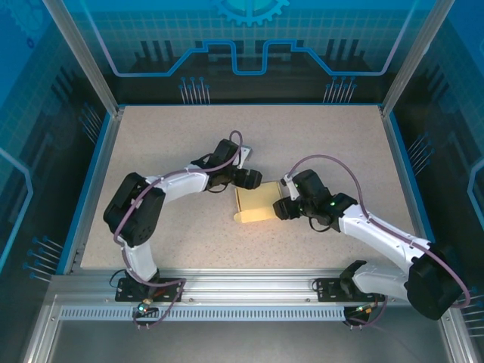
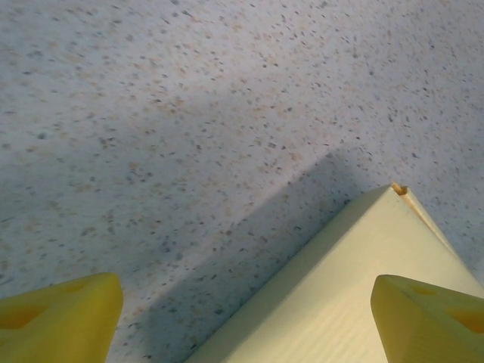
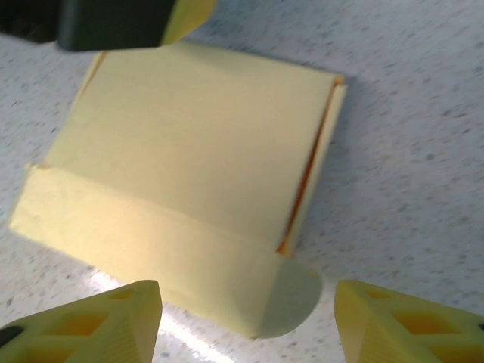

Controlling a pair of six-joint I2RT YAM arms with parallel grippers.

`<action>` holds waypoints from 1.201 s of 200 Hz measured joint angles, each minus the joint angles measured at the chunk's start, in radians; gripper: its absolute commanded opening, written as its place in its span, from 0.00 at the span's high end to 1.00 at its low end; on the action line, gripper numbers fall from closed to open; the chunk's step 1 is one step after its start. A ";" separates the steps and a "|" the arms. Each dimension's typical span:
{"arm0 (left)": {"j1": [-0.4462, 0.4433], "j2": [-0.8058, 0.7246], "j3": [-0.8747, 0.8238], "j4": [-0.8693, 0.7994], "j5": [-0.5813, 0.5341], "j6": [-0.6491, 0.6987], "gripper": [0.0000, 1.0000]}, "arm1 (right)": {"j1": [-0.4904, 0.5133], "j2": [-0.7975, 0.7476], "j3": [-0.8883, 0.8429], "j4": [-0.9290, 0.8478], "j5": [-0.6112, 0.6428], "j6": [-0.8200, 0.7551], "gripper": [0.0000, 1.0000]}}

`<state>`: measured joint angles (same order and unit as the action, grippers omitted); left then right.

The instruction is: Fold the paper box

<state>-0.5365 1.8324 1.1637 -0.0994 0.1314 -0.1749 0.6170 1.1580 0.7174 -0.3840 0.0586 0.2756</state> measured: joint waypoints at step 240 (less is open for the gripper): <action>0.036 -0.052 -0.153 -0.090 0.248 -0.007 0.24 | -0.160 0.246 0.089 0.027 -0.338 -0.048 0.40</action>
<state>-0.5003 1.7805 1.0103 -0.1890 0.3798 -0.1822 0.4572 1.4036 0.8066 -0.3573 -0.2798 0.2272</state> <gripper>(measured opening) 0.769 0.591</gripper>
